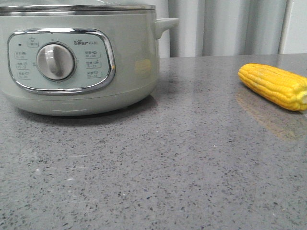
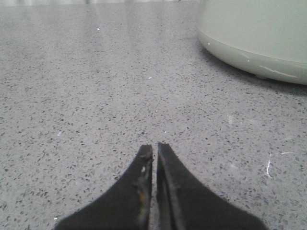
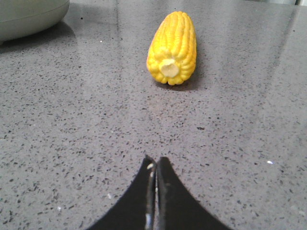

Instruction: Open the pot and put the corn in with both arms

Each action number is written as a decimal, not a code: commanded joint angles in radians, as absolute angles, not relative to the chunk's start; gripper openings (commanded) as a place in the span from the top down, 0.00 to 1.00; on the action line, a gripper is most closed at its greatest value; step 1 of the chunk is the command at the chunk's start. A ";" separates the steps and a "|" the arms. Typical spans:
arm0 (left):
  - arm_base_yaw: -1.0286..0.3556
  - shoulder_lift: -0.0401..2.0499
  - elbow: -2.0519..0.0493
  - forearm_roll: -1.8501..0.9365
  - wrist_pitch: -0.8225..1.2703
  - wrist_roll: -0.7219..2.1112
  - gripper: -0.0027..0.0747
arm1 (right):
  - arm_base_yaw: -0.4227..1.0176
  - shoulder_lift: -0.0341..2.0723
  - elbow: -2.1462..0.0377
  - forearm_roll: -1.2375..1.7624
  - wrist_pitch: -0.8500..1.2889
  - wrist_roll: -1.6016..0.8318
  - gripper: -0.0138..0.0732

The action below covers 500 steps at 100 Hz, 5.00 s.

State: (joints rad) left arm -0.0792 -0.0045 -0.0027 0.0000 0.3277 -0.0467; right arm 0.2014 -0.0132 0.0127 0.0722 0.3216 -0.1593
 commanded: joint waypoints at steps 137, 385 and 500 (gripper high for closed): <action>-0.078 -0.027 0.026 -0.006 0.282 -0.055 0.99 | 0.196 -0.029 0.038 0.062 0.123 -0.157 0.93; -0.537 1.406 -1.066 -0.506 -0.232 0.423 0.34 | 0.196 0.597 -0.697 0.249 0.320 -0.170 0.17; -0.101 0.944 -1.013 -0.527 -0.137 0.427 0.98 | 0.196 0.597 -0.695 0.247 0.354 -0.170 0.17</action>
